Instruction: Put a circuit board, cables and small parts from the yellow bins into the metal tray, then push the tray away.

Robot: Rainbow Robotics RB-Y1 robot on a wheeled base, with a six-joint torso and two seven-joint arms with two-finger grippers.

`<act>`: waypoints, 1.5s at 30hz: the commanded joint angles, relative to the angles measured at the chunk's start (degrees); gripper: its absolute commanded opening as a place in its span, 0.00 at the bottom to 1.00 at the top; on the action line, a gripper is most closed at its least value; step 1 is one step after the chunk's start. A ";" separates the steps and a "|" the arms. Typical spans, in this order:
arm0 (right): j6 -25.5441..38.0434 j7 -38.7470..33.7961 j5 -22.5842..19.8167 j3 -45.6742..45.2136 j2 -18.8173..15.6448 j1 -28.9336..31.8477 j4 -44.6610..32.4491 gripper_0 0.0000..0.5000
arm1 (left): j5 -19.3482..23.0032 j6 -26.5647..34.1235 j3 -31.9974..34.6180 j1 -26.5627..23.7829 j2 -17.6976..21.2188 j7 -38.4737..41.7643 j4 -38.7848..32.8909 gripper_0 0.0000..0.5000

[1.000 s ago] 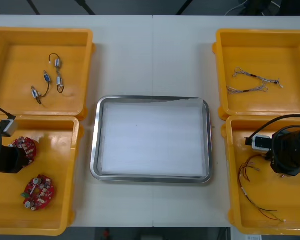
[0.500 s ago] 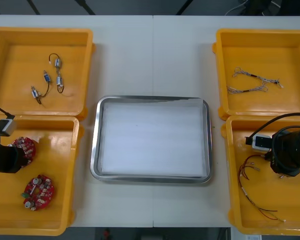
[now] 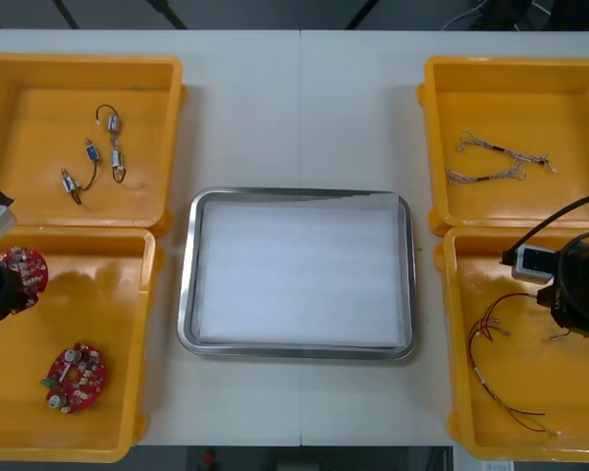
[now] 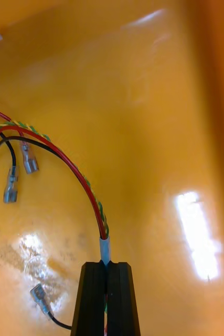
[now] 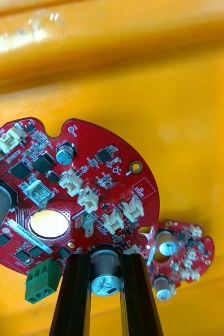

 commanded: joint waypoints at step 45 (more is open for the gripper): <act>30.61 -50.01 -14.54 -20.68 0.50 -10.06 -12.94 0.00 | -12.25 28.88 -19.62 -37.23 -22.06 61.47 -15.53 0.00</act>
